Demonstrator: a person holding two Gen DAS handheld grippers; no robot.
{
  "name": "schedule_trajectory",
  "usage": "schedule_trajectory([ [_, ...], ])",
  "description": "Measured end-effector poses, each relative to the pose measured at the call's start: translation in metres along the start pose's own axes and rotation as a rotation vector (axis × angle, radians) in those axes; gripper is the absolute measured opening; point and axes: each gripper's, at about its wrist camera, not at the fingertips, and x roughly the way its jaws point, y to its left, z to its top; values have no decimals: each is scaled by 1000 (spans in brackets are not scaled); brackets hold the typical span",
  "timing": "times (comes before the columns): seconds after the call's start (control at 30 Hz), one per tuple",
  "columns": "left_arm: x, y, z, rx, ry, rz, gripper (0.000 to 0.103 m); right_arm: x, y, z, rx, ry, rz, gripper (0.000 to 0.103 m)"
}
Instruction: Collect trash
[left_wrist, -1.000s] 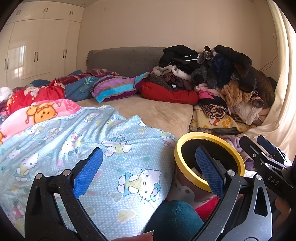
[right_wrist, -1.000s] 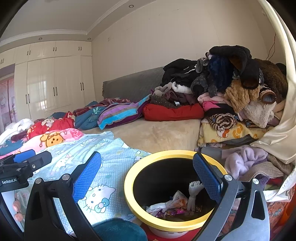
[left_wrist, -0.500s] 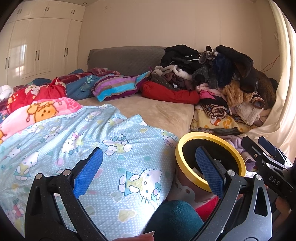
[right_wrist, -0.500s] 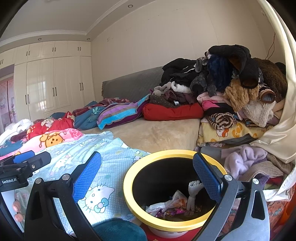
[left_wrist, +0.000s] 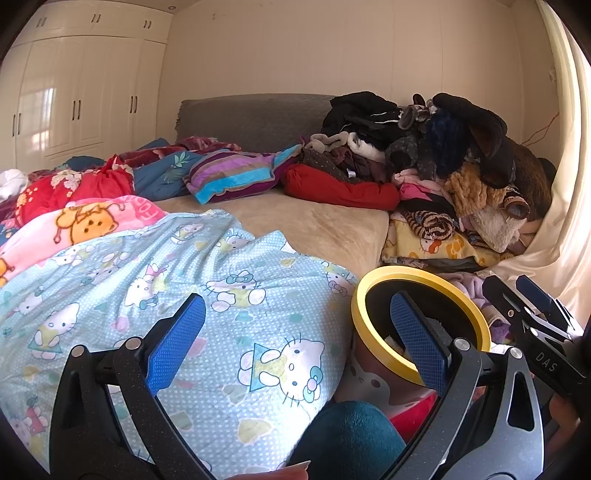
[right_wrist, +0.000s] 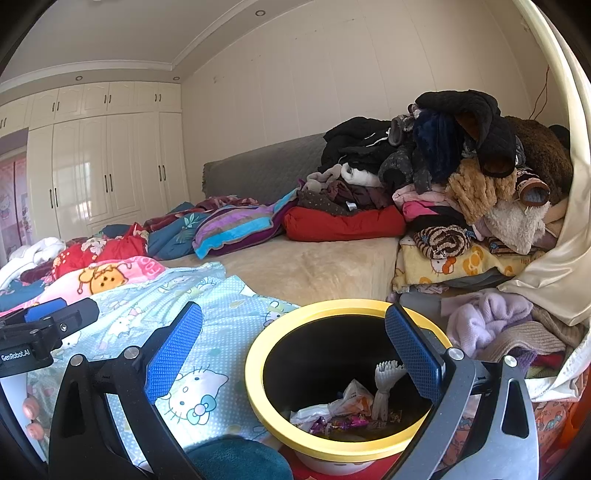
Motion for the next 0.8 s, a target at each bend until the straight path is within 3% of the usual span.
schedule_trajectory([
  [0.8,0,0,0,1,-2,2,92,0,-1,0,0,-1,-1,97],
])
